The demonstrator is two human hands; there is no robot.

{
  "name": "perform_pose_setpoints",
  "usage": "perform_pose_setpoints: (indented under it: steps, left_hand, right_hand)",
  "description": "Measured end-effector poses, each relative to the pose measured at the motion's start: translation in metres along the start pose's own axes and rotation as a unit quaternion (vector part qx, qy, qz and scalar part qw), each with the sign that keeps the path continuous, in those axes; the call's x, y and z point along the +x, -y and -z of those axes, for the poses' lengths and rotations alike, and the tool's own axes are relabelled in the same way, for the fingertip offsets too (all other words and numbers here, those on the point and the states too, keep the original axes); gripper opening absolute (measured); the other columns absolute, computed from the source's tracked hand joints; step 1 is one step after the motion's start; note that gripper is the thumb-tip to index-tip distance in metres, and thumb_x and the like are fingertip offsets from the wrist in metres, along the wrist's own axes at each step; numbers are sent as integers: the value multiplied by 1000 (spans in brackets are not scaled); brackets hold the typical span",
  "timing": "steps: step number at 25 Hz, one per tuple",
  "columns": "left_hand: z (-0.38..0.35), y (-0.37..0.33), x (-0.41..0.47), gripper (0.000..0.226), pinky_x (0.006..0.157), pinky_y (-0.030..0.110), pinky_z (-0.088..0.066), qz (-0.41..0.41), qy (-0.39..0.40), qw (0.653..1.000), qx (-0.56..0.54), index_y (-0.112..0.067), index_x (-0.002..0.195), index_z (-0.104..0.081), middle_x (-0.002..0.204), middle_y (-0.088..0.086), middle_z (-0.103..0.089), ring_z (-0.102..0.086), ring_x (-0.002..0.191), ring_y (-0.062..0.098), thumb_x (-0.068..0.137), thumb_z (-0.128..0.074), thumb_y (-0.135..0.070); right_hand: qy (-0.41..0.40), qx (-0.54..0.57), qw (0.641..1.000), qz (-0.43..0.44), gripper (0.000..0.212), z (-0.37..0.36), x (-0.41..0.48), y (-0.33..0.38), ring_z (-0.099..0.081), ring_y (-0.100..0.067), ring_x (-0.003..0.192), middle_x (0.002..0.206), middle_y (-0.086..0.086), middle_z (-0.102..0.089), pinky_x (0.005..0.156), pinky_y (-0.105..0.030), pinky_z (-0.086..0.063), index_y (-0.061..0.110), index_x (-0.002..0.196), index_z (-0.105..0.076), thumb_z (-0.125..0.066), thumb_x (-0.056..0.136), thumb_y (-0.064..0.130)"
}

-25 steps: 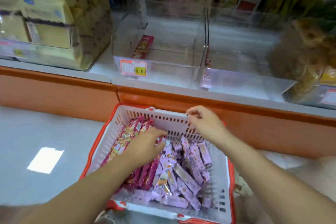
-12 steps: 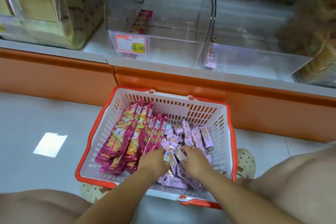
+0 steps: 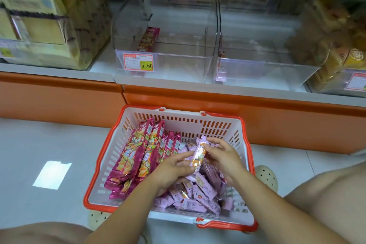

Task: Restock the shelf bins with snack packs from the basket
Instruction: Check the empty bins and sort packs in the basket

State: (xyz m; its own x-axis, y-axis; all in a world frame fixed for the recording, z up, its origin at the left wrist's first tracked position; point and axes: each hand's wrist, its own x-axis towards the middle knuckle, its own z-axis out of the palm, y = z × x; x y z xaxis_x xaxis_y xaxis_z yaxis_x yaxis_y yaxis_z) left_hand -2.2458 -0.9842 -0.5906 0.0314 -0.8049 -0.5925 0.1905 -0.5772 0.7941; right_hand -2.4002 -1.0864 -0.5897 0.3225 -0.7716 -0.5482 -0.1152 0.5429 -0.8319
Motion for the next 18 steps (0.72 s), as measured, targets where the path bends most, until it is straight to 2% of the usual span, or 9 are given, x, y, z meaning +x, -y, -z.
perform_pose_setpoints:
  steps: [2,5,8,11,13,15,16,18]
  left_hand:
    - [-1,-2,-4,46,69,20,-55,7,20,1000,-17,-36,119,-56,100,-7,-73,-70,82,6,88,-63,-2]
    - [-2,-4,-5,48,83,29,-57,12,42,999,-33,-34,120,-58,88,-15,-75,-70,90,10,88,-62,2]
    - [-6,-11,-7,50,82,29,-56,3,43,999,-29,-32,126,-58,98,-9,-74,-70,92,10,87,-64,0]
    - [-10,-28,-11,56,81,29,-54,-35,29,999,-13,-26,133,-54,111,0,-72,-69,96,15,85,-67,-2]
    - [-14,-59,-18,59,83,30,-54,-91,22,996,9,-23,135,-51,110,4,-72,-69,97,19,84,-67,0]
    - [-18,-105,-31,58,85,31,-55,-171,22,984,41,-25,134,-52,108,-1,-73,-69,98,16,83,-68,-3]
    - [-22,-131,-40,55,87,30,-55,-219,13,974,58,-28,133,-53,110,-4,-72,-68,101,12,84,-68,-7]
    - [-26,-184,-52,49,89,20,-53,-329,-56,937,107,-32,130,-55,114,-11,-70,-64,106,2,85,-67,-14]
  right_hand:
    - [8,22,1000,0,24,3,-2,2,-71,-23,80,96,-14,-73,72,-33,-59,12,109,-65,-66,87,4]
    - [20,35,999,17,23,7,-3,4,-71,-23,82,97,-14,-72,74,-34,-59,11,109,-65,-64,88,2]
    - [31,43,998,28,29,12,-6,10,-70,-26,89,102,-16,-72,75,-35,-57,12,116,-64,-64,88,4]
    - [57,12,996,65,39,8,-16,28,-70,-25,93,105,-11,-72,74,-35,-56,25,121,-63,-66,87,7]
    - [65,15,992,111,49,2,-25,57,-71,-21,89,103,-8,-72,71,-32,-56,30,124,-59,-64,86,0]
    - [62,11,979,195,55,-3,-39,100,-69,-18,87,98,-6,-70,75,-32,-58,33,124,-59,-64,84,-5]
    - [60,10,968,244,56,-3,-47,127,-68,-17,86,98,-6,-69,76,-31,-58,35,121,-59,-64,83,-6]
    - [46,14,938,344,57,1,-60,192,-67,-16,83,97,-7,-67,72,-28,-58,37,119,-55,-64,83,-7]
